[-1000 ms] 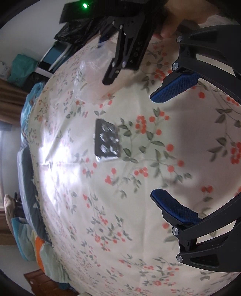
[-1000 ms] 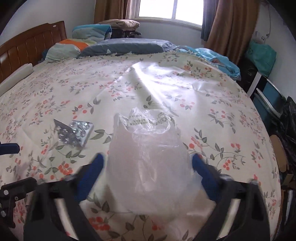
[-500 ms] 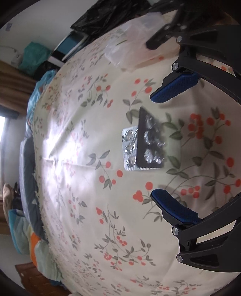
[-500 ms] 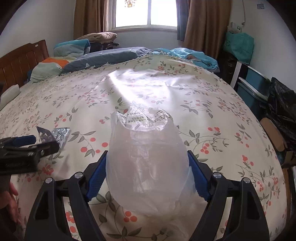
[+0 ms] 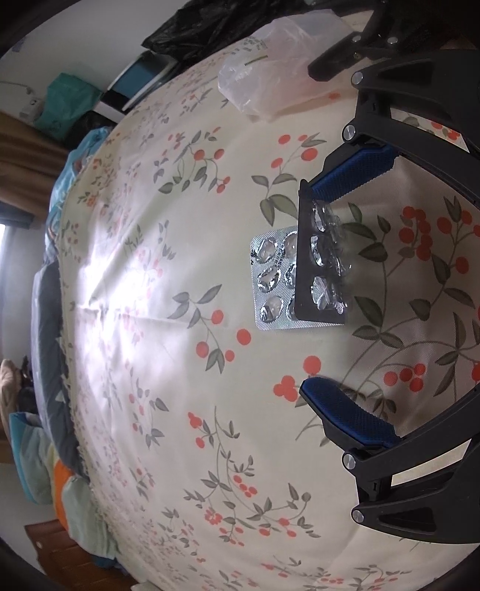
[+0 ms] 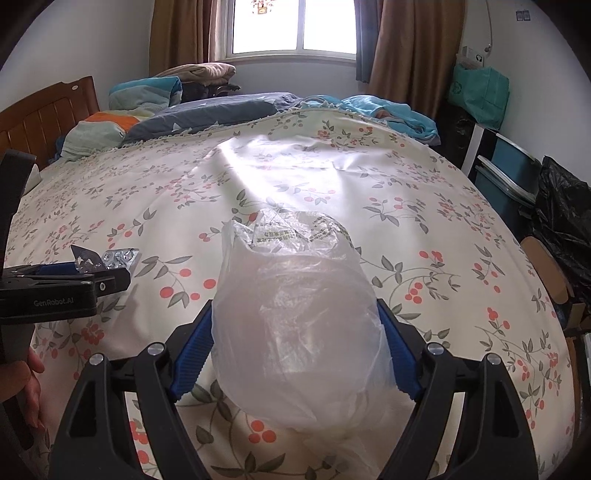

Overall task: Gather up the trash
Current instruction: 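Grasp the clear plastic bag with the right gripper while the left grasps the silver blister pack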

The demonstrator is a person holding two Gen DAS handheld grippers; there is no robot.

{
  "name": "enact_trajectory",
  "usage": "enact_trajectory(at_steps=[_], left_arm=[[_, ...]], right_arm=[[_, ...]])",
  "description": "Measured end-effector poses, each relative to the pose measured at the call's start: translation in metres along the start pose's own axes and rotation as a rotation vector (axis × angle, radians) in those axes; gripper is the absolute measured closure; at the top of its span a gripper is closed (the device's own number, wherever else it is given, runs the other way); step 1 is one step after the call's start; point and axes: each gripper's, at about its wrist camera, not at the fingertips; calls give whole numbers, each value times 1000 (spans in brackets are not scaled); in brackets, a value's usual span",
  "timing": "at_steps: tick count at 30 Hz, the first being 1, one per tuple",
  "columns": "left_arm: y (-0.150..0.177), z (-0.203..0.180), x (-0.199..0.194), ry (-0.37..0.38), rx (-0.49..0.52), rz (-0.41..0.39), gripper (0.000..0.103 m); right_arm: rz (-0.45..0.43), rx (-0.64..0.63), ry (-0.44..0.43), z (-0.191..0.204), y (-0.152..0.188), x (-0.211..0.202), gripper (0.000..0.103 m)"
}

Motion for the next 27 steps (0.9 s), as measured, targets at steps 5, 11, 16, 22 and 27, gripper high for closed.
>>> enact_trajectory(at_steps=[5,11,16,22,27], left_arm=[[1,-3,1,-24,13,-1,16],[2,-3,-1,-32,11,-14,38],[3,-1,-4,-13,8,-19,39],[5,-1,-10,-14,23,-24,39],[10,6,-21,-21,34,-29,39]], right_arm=[[5,-3,1,1,0,1,22],[12,4,-11,-1,0,4,22],[24,6,-19,-2,0,6,21],[21,9,-20,-2,-1,3,22],[13,0,-20,0,-4,-6,23]])
Point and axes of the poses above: each gripper's, at about its wrist camera, not at the fingertips, and x roughly the way its jaws point, z to its left, y to its underside, and after that the axes turned 1 degree about -x, right-handed
